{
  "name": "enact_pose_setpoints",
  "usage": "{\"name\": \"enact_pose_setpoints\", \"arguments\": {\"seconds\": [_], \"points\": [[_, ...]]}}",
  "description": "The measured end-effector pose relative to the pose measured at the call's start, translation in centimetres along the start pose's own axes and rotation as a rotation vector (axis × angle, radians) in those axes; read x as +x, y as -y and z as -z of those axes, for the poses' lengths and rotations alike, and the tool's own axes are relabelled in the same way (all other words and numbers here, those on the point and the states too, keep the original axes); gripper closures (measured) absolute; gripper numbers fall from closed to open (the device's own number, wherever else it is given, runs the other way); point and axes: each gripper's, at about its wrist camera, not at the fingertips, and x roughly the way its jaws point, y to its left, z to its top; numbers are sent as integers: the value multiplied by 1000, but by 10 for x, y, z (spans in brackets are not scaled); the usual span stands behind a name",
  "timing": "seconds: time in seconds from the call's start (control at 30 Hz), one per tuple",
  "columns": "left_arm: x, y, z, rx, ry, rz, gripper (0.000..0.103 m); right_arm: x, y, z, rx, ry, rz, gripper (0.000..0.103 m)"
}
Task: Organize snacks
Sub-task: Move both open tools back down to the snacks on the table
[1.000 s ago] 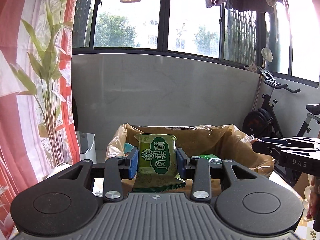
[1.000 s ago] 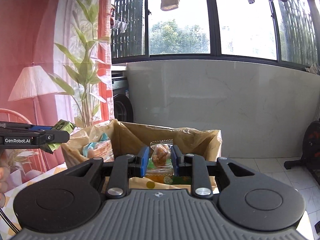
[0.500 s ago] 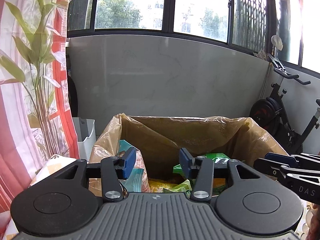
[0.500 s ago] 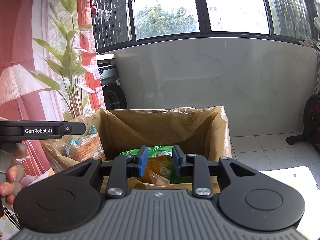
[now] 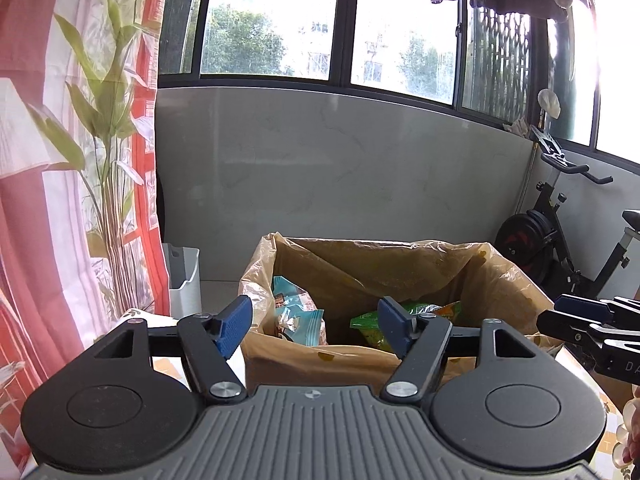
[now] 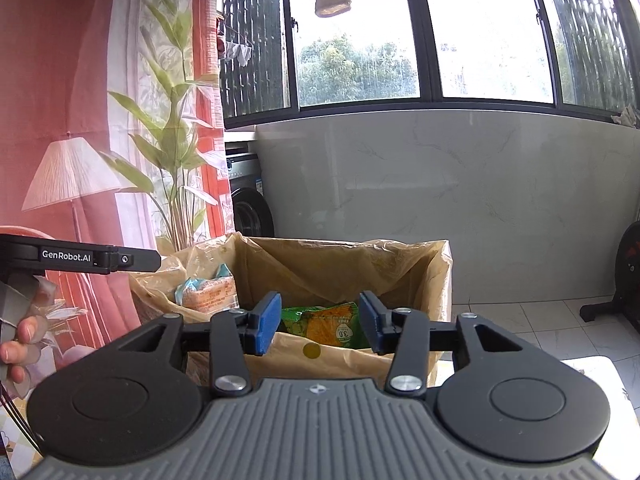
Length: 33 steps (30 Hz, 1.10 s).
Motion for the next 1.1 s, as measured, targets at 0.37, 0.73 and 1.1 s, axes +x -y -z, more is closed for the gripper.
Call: {"name": "enact_pose_setpoints", "arguments": {"seconds": [0.37, 0.73, 1.1], "points": [[-19, -14, 69, -94, -105, -19, 30, -32, -2, 42, 6, 33, 30, 54], [1, 3, 126, -98, -181, -4, 31, -29, 25, 124, 14, -128, 75, 33], [14, 29, 146, -52, -220, 4, 31, -12, 19, 176, -104, -282, 70, 28]]}}
